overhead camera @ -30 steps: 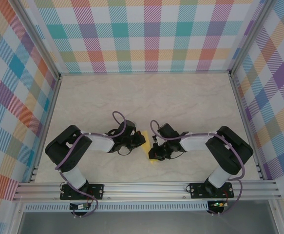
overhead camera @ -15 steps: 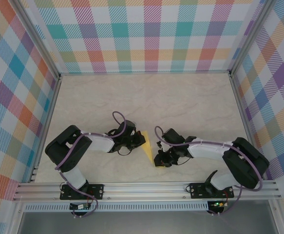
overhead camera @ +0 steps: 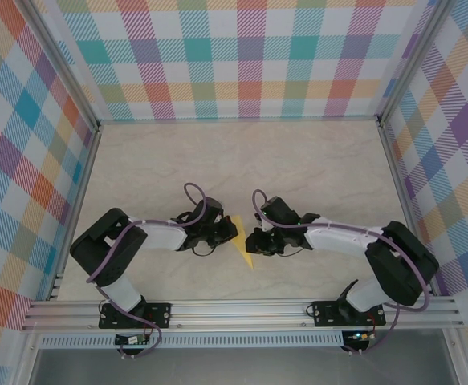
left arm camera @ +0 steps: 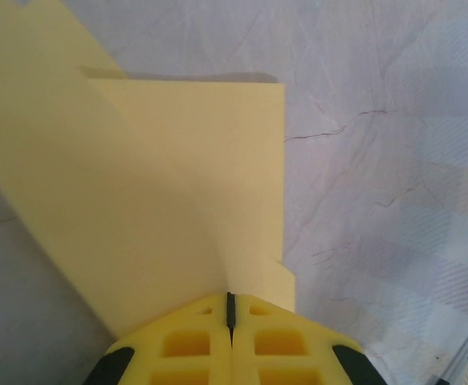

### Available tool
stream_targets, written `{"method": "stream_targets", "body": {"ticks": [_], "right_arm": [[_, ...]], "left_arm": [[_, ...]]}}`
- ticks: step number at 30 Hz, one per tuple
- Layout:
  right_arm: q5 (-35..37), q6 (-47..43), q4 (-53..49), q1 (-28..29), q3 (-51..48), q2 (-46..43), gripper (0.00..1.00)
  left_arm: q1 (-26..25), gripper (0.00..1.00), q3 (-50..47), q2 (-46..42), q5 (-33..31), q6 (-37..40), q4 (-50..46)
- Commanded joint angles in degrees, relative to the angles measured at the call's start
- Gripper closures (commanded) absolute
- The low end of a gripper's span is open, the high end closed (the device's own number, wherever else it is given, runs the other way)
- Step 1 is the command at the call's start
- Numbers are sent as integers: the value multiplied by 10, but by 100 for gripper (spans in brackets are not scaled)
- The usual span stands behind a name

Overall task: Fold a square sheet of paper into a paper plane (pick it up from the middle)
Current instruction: Fold the wing for the fifth time at the center of the table, then move the paper plane to the center of the table.

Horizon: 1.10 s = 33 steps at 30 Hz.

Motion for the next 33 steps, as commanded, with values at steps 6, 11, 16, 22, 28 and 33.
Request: {"method": "stream_targets", "body": {"ticks": [6,11,16,22,28,33], "right_arm": [[-34,13,59,-5,31,80,83],[-35,16,58,-4,18,103,82],[-33,12,49,-4,8,87,81],[14,-4,31,-4,-1,-25,69],[152,-16,-67,-29,-8,-110,61],[172,10,-65,-62,-43,-143,58]], "left_arm": [[-3,100,10,-18,-12,15,-47],[-2,97,13,-32,-8,18,-52],[-3,95,24,-74,-27,19,-95],[-3,78,40,-159,-89,6,-204],[-9,42,76,-230,-170,-39,-369],[-44,19,139,-188,-181,-67,-449]]}}
